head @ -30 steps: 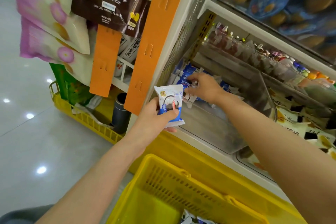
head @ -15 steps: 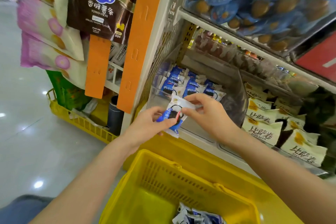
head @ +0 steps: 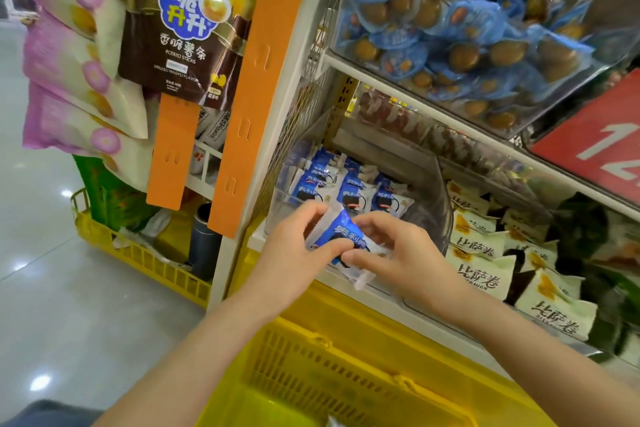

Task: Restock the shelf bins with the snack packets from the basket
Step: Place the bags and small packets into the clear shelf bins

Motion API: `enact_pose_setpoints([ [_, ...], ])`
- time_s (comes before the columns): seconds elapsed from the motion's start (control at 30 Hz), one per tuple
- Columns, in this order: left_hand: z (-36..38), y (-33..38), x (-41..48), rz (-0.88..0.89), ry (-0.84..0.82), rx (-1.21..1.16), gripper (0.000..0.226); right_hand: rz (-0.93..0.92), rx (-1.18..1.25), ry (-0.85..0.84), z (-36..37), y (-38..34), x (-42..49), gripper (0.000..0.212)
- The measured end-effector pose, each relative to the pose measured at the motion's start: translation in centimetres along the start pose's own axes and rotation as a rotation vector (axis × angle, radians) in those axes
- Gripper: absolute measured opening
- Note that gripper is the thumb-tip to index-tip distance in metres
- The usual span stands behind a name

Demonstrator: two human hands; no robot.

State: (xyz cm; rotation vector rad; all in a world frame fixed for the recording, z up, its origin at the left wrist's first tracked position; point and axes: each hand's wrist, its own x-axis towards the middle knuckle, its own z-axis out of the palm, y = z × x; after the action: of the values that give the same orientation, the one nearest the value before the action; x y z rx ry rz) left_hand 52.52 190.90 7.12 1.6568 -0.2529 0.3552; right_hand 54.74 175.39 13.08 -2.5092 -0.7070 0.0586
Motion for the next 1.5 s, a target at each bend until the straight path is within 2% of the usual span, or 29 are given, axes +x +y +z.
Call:
enact_pose_setpoints([
  [0.1,-0.5,0.1,1.7,0.099,0.05,0.158,0.03,0.049,-0.026,0.128,-1.8,1.1,1.5,0.033],
  [0.17,-1.2,-0.2,3.3,0.134,0.043,0.334,0.035,0.133,-0.055,0.281,-2.9,2.6,3.5,0.034],
  [0.23,-1.5,-1.1,4.6,0.154,0.017,0.529,0.036,0.25,-0.077,0.347,-3.5,4.4,5.6,0.036],
  [0.37,-1.5,-3.6,5.6,0.216,-0.034,0.801,0.031,0.274,-0.229,0.209,-2.2,8.0,9.6,0.039],
  [0.43,-1.5,-4.4,5.7,0.273,-0.059,0.886,0.041,0.294,-0.282,0.133,-1.2,9.3,11.3,0.039],
  [0.53,-1.9,-4.8,5.9,0.308,-0.078,0.832,0.051,0.331,-0.284,0.073,0.1,10.8,13.1,0.036],
  [0.67,-2.1,-4.9,5.8,0.332,-0.098,0.811,0.043,0.323,-0.236,0.004,1.5,11.7,14.5,0.037],
  [0.8,-2.0,-4.9,5.9,0.329,-0.109,0.814,0.043,0.222,-0.447,0.069,1.9,11.6,15.2,0.036],
  [0.9,-2.0,-4.8,5.9,0.318,-0.123,0.828,0.047,0.219,-0.473,0.058,1.7,11.1,15.1,0.037],
  [1.03,-2.0,-4.6,5.7,0.289,-0.139,0.872,0.045,0.257,-0.363,0.114,1.1,9.4,13.8,0.036],
  [1.17,-1.7,-4.2,5.3,0.223,-0.114,0.809,0.029,0.159,-0.2,0.237,0.7,6.2,8.9,0.034],
  [1.23,-1.7,-3.8,5.0,0.205,-0.096,0.774,0.026,0.127,-0.181,0.192,1.0,5.1,5.4,0.035],
  [1.3,-1.6,-3.4,4.3,0.186,-0.111,0.779,0.027,0.08,-0.265,0.105,1.7,4.9,2.1,0.04],
  [1.37,-1.5,-3.1,3.3,0.159,-0.137,0.781,0.032,0.006,-0.448,0.075,2.5,5.4,-0.8,0.05],
  [1.43,-1.1,-2.9,1.9,0.151,-0.105,0.738,0.034,-0.046,-0.572,0.119,3.1,5.9,-3.3,0.056],
  [1.5,-0.4,-3.0,0.0,0.149,-0.065,0.705,0.032,-0.09,-0.628,0.206,4.0,6.6,-5.3,0.052],
])
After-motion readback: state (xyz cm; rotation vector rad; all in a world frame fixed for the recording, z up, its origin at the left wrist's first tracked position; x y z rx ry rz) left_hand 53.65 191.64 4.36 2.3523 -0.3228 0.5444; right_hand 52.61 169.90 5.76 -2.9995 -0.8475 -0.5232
